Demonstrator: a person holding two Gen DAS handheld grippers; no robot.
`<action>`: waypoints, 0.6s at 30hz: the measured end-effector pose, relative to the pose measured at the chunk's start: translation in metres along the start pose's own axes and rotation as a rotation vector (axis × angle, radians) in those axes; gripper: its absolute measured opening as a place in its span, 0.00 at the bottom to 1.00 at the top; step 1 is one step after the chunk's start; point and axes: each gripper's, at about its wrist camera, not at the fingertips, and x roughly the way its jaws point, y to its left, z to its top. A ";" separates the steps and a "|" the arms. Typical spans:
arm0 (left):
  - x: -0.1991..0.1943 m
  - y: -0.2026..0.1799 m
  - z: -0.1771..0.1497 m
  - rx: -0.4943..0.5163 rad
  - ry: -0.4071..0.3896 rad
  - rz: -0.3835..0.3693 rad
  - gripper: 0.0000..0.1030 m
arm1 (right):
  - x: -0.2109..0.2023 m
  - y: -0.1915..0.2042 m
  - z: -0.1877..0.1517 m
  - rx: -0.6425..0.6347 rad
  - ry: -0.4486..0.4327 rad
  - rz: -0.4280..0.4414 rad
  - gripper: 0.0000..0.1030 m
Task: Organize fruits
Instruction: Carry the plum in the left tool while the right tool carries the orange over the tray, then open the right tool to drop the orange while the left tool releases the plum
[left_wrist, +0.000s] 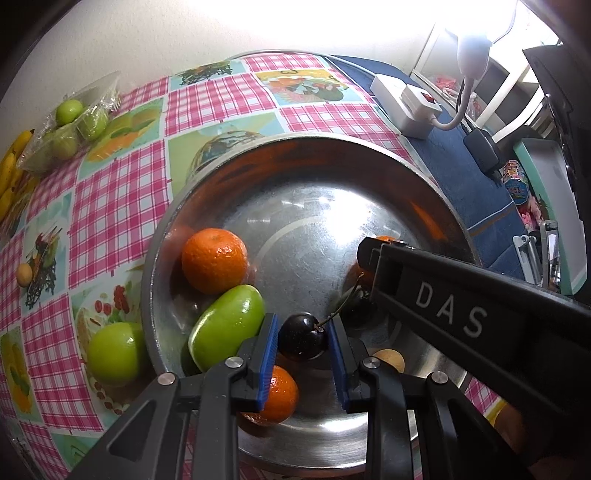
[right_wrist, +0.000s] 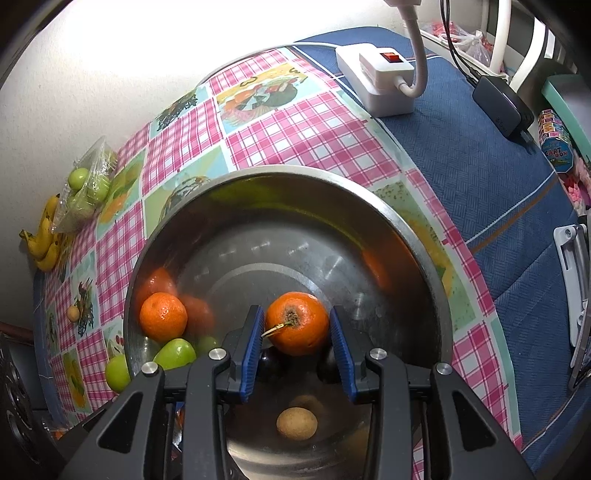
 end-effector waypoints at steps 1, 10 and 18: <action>0.000 0.000 0.000 -0.004 0.003 -0.005 0.29 | 0.000 0.000 0.000 -0.002 0.001 -0.001 0.38; -0.003 0.002 0.001 -0.024 0.005 -0.025 0.31 | -0.006 0.005 0.003 -0.029 -0.004 -0.029 0.51; -0.023 0.009 0.007 -0.053 -0.034 -0.063 0.45 | -0.034 0.007 0.005 -0.031 -0.072 -0.030 0.51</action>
